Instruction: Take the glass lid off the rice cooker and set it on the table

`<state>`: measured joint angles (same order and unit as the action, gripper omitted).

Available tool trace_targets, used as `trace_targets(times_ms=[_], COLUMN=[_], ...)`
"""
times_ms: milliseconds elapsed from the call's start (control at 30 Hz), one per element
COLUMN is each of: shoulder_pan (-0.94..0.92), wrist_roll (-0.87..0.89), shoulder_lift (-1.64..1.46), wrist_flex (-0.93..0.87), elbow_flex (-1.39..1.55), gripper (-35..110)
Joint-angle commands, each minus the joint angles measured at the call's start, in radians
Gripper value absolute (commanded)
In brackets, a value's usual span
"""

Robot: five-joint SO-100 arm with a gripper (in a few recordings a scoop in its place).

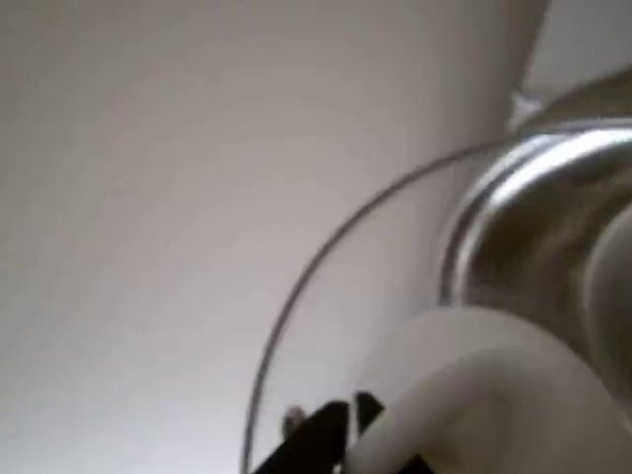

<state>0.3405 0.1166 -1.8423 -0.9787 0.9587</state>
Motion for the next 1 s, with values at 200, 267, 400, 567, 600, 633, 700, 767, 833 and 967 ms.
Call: trace_targets(times_ms=[200,267,400,567,600,633,700,767,833,967], shoulder_pan=[-0.278,-0.341,-0.445,-0.555,-0.58,-0.604,-0.643,-0.663,-0.666,-0.64], wrist_roll=[-0.19,-0.225,-0.299,-0.411,-0.417,-0.417,-0.422,-0.423,-0.423,-0.419], shoulder_lift=[-0.273,-0.279,-0.416,-0.578,-0.595,-0.611,-0.637,-0.655,-0.676,-0.726], wrist_flex=[-0.084,-0.121,0.031,0.293,0.334,0.376,0.42,0.453,0.472,0.54], elbow_flex=[-0.066,-0.049,0.27,0.672,0.727,0.782,0.87,0.95,1.028,1.201], gripper=[0,0,0,0,0,0,0,0,0,0])
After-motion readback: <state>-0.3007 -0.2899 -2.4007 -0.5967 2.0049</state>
